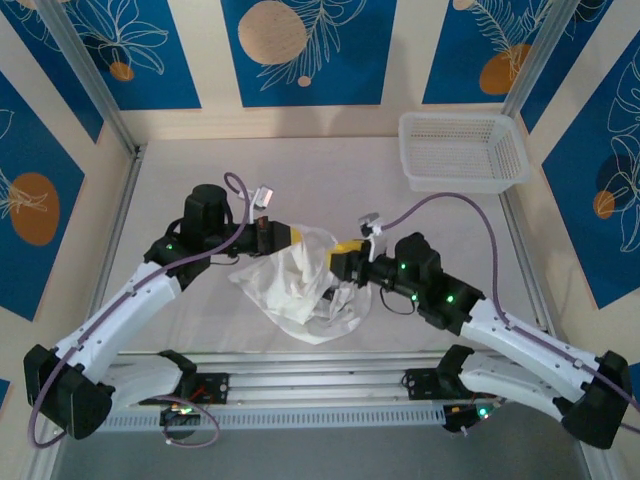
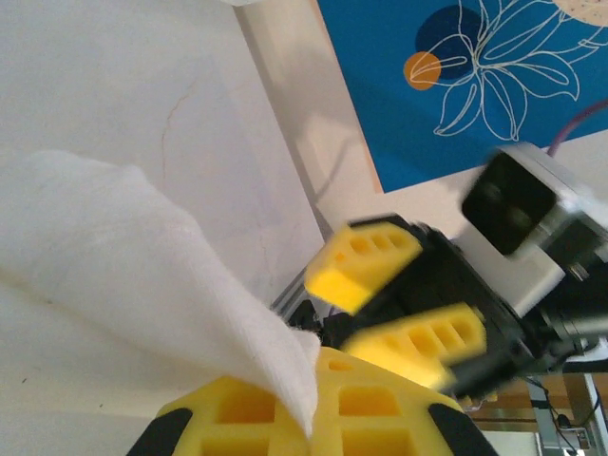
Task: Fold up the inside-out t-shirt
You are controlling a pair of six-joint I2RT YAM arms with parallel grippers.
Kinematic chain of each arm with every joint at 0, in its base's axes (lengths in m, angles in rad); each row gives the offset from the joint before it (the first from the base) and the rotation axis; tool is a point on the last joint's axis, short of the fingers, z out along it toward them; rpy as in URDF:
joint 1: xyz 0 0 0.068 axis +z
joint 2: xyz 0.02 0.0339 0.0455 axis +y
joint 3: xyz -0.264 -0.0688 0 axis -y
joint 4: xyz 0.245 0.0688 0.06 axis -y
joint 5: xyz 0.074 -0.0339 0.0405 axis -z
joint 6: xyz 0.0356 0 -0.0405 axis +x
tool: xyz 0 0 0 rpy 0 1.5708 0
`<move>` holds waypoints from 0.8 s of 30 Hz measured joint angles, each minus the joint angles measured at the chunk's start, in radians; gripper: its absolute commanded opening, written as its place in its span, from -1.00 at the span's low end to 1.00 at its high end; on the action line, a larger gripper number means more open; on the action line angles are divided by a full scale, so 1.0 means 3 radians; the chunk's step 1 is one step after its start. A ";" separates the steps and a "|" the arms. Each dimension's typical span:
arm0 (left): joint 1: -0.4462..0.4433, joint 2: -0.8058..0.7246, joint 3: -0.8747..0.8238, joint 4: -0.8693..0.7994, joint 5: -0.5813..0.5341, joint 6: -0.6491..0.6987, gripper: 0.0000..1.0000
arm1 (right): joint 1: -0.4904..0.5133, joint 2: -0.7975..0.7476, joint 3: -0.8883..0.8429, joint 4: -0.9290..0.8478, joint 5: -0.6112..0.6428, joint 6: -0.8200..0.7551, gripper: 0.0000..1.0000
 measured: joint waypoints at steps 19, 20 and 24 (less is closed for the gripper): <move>0.0448 -0.0028 0.0245 -0.0961 -0.0757 0.0600 -0.94 | 0.0174 0.0734 0.0038 0.0345 -0.0158 -0.0212 -1.00; 0.0459 0.0037 0.0243 -0.0970 -0.0838 0.0684 -0.87 | 0.0164 0.0671 0.0037 0.0402 -0.0314 -0.0165 -1.00; 0.0483 0.0426 0.0163 -0.0902 -0.1026 0.0904 -0.46 | 0.0066 0.0468 0.0019 0.0612 -0.0718 0.0038 -1.00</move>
